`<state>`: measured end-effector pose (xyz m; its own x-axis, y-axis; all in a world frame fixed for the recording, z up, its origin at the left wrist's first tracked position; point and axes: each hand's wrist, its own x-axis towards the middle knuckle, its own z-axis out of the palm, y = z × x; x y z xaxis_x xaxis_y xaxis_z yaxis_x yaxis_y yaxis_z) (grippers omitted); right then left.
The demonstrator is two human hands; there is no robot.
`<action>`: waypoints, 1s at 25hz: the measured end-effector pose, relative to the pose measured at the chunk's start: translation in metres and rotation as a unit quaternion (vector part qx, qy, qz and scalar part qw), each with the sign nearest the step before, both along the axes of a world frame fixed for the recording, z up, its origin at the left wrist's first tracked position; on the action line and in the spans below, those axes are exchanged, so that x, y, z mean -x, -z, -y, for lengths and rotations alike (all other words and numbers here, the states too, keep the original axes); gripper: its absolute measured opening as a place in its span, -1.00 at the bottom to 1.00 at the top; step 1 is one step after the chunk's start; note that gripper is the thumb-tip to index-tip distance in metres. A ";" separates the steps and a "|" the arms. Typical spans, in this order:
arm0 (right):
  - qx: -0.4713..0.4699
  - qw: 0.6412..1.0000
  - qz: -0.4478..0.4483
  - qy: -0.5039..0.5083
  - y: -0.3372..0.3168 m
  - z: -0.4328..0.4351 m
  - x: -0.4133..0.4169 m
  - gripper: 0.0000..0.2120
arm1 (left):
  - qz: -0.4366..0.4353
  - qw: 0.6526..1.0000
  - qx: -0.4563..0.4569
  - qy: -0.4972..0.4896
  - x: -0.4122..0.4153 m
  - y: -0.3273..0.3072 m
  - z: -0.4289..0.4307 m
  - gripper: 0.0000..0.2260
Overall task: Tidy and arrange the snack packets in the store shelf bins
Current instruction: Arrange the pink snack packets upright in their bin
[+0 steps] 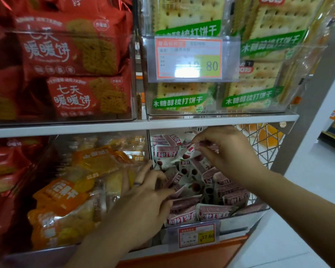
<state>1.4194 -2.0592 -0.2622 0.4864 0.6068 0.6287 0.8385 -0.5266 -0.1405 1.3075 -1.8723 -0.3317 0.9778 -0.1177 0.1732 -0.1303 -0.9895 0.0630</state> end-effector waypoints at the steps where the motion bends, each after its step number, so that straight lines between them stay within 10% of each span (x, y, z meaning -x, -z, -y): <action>1: 0.007 0.999 0.030 -0.011 0.010 -0.005 -0.001 -0.89 | -0.003 1.000 0.013 -0.003 0.001 0.000 0.000 -0.53; 7: 0.171 0.980 -0.077 -0.070 0.038 -0.056 -0.022 -0.72 | 0.008 0.999 0.039 -0.008 0.007 0.000 0.000 -0.32; 10: 0.073 0.979 -0.180 -0.068 0.034 -0.046 -0.034 -0.74 | 0.009 0.999 0.049 -0.002 0.008 0.001 -0.001 -0.36; 19: 0.326 0.937 -0.060 -0.107 0.051 -0.049 -0.037 -0.87 | 0.021 0.997 0.068 0.017 0.003 0.011 -0.006 -0.54; 25: 0.079 0.964 -0.254 -0.019 0.055 -0.040 -0.050 -0.93 | 0.058 0.992 0.096 -0.055 -0.016 -0.020 -0.012 -0.63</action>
<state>1.4697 -2.0196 -0.3176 0.6829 0.6986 0.2135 0.7014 -0.5453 -0.4590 1.3231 -1.8600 -0.3116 0.9550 0.0347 0.2946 -0.0398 -0.9692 0.2431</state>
